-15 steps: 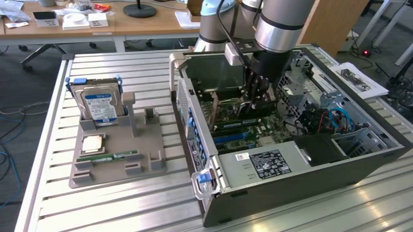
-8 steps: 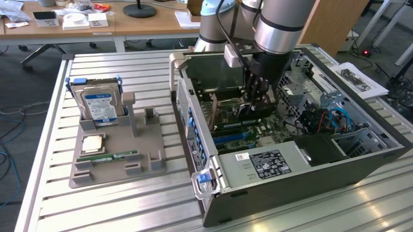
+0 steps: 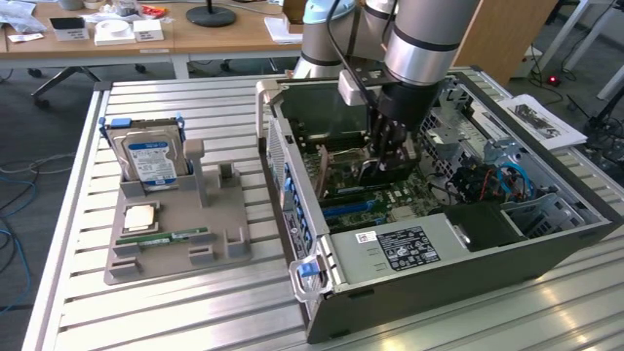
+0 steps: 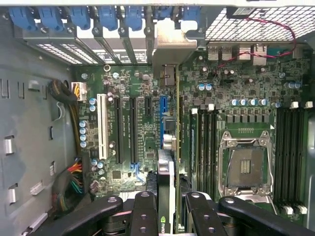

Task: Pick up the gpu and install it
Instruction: 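Insert the gpu into the slot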

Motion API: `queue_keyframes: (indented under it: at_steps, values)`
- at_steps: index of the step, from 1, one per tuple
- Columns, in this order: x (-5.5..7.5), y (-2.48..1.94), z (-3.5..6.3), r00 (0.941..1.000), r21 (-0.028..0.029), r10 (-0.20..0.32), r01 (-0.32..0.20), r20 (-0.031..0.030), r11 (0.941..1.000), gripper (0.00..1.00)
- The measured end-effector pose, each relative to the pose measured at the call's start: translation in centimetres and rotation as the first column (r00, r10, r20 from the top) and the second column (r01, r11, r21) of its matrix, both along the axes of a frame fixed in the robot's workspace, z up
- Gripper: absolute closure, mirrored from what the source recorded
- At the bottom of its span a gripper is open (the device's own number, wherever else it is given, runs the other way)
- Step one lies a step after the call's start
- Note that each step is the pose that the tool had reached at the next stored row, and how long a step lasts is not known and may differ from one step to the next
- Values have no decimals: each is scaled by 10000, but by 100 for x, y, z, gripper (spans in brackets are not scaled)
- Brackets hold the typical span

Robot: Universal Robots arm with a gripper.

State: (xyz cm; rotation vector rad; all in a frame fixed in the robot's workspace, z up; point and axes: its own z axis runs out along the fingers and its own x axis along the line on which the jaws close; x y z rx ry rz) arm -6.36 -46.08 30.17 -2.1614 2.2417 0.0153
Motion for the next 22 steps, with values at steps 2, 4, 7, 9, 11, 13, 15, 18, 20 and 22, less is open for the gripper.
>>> queue_keyframes:
  at_steps: [2, 4, 7, 9, 11, 13, 15, 18, 20, 22]
  values:
    - [-4, -3, -23, 10000, 0, 1, -1, 0, 10000, 73]
    - [-7, -6, -47, 10000, 0, 3, -3, 0, 10000, 73]
    - [-13, -10, -79, 10000, 0, 7, -7, 0, 10000, 73]
    - [-18, -11, -98, 10000, 1, 9, -9, 1, 10000, 73]
    - [-22, -11, -112, 10000, 0, 12, -12, 1, 10000, 73]
    - [-27, -11, -128, 10000, 0, 15, -15, 0, 10000, 73]
    - [-31, -11, -149, 10000, 0, 19, -19, 0, 10000, 73]
    - [-39, -11, -181, 10000, 0, 25, -25, 1, 10000, 73]
    - [-44, -11, -200, 10000, 0, 30, -30, 0, 10000, 73]
    - [-49, -11, -219, 10000, 0, 34, -34, 0, 10000, 73]
